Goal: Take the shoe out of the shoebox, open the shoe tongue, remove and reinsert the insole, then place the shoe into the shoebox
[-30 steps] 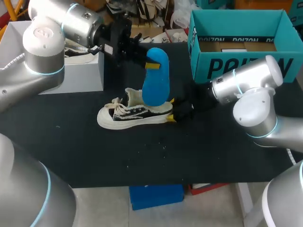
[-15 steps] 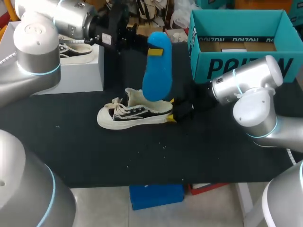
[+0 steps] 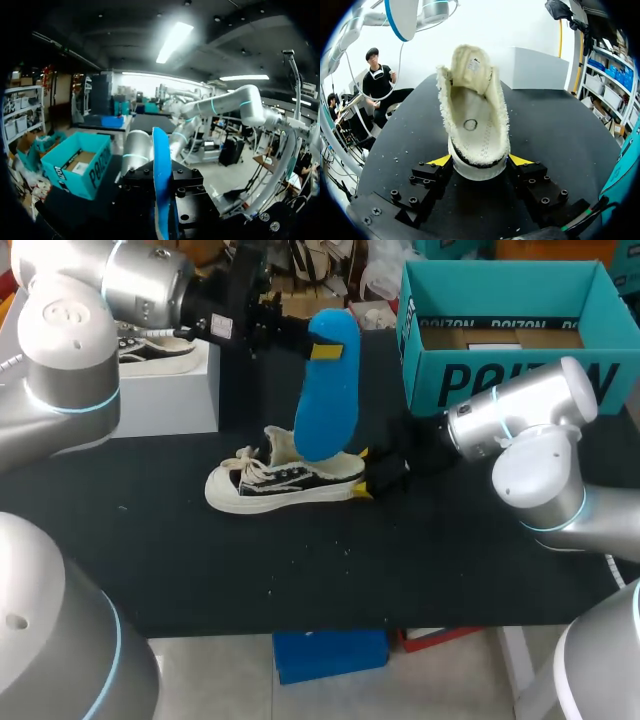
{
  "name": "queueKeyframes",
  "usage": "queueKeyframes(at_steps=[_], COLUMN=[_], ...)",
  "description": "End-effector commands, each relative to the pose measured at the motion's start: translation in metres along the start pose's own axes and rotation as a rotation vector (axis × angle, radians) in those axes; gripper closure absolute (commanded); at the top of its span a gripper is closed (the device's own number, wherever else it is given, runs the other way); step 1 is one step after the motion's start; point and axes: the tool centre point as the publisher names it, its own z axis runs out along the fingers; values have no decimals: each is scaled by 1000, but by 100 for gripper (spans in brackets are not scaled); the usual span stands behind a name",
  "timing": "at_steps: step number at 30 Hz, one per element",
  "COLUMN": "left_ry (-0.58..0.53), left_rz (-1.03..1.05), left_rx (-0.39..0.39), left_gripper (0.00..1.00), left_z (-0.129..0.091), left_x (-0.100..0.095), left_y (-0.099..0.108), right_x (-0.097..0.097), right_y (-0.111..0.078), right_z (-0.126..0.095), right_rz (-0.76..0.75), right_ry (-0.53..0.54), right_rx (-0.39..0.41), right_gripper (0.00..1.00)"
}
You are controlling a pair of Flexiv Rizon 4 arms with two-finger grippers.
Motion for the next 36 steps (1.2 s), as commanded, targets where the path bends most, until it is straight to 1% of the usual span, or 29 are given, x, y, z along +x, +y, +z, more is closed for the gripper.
queueKeyframes(at_steps=[1,4,6,7,12,18,20,21,23,25,26,27,28,29,31,33,36], left_ry=[-67,-92,-94,-101,-90,-52,-52,-27,-35,-12,-26,7,1,-18,3,11,-12], left_rz=[-33,-29,-31,-17,-16,-31,-32,-51,-53,-77,-71,-92,-111,-100,-119,-121,-120], left_rx=[-9,-2,23,19,68,134,132,148,143,154,138,152,157,146,170,168,168], left_gripper=[100,100,100,100,100,100,100,100,100,100,100,100,100,100,100,100,100], left_z=[-2,-6,-9,-10,-12,-7,-5,-4,-2,-1,0,2,3,4,6,8,8], left_x=[2,2,3,3,6,10,11,12,13,15,16,17,18,18,21,24,28], left_y=[-22,-39,-49,-53,-72,-92,-98,-100,-104,-108,-110,-112,-114,-116,-119,-121,-123], right_x=[0,0,0,0,0,0,0,0,0,0,0,0,0,0,0,0,0], right_y=[1,1,1,1,1,1,1,1,1,1,1,1,1,1,1,1,1], right_z=[0,0,0,0,0,0,0,0,0,0,0,0,0,0,0,0,0], right_rz=[2,2,2,2,2,2,2,2,2,2,2,2,2,2,2,2,2], right_ry=[-1,-1,-1,-1,-1,-1,-1,-1,-1,-1,-1,-1,-1,-1,-1,-1,-1], right_rx=[3,3,3,3,3,3,3,3,3,3,3,3,3,3,3,3,3], right_gripper=[100,100,100,100,100,100,100,100,100,100,100,100,100,100,100,100,100])
